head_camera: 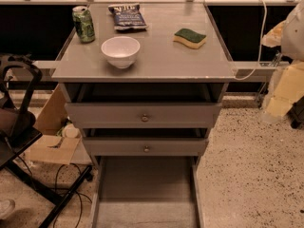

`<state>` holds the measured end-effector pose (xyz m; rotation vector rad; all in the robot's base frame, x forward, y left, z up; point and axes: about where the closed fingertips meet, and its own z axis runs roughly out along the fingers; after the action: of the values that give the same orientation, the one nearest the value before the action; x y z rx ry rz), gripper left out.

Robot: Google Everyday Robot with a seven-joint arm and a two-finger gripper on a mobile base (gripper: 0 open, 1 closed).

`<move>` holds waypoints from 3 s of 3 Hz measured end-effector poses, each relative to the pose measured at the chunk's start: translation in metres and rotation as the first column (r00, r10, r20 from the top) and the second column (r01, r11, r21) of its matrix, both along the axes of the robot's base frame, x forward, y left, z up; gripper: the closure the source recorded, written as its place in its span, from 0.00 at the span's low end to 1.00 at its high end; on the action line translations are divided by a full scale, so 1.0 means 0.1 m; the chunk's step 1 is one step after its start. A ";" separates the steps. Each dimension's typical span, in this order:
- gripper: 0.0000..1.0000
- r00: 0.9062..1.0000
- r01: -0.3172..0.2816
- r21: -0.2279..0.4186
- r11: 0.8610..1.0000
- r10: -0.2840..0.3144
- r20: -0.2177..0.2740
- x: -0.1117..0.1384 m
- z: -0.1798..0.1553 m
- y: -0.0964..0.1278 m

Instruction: Place sponge into bottom drawer

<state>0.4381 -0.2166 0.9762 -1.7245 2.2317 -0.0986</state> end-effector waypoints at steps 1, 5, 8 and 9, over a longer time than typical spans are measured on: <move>0.00 1.000 0.000 0.000 1.000 0.000 0.000 0.00 0.00 0.00; 0.00 0.935 0.018 0.428 0.903 -0.168 0.314 2.06 0.00 -0.25; 0.00 0.956 0.029 0.530 0.848 -0.178 0.232 2.83 -0.42 0.05; 0.00 0.965 0.023 0.582 0.813 -0.171 0.201 3.27 -0.62 0.27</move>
Offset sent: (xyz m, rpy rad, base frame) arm 0.0983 -0.0161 0.0105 0.1551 -0.1259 0.0095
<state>0.7647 -0.1899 0.9138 -1.1935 1.8968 0.3014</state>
